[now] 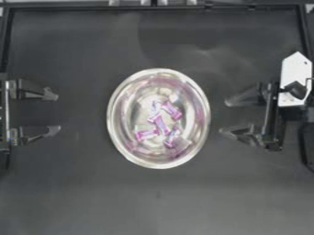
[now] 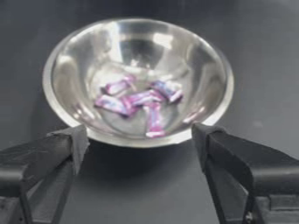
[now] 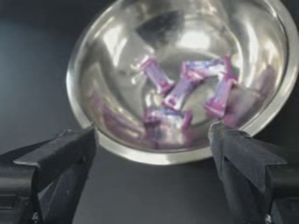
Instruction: Put candies in bowl
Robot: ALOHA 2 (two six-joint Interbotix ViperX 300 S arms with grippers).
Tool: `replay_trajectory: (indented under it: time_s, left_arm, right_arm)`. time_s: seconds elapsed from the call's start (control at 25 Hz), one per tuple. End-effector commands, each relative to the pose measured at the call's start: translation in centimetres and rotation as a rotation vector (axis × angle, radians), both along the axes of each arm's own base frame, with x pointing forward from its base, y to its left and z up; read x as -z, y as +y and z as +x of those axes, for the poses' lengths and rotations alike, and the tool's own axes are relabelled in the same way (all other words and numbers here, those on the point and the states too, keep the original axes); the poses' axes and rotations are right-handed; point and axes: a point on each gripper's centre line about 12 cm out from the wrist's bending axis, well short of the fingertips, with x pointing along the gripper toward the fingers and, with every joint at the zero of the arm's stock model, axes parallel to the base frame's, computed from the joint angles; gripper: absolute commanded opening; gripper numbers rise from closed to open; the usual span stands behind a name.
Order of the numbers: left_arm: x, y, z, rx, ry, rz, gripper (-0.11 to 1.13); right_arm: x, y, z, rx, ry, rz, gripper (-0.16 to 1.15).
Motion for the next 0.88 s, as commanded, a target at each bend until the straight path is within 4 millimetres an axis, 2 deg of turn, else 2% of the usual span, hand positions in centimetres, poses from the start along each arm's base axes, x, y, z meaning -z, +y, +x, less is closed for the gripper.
replay_trajectory:
  time_s: [0.04, 0.52, 0.88]
  left_arm:
    - [-1.3, 0.0, 0.4, 0.008, -0.031, 0.022, 1.01]
    - [-2.2, -0.3, 0.6, 0.041, -0.043, 0.075, 1.00]
    - [-2.1, -0.4, 0.6, 0.054, -0.032, 0.118, 1.00]
  right_arm:
    - [-0.6, 0.0, -0.3, -0.008, -0.028, -0.017, 1.02]
    - [-0.3, 0.0, -1.6, -0.031, -0.043, -0.081, 1.02]
    - [-1.1, -0.2, -3.9, -0.009, -0.118, -0.096, 1.02]
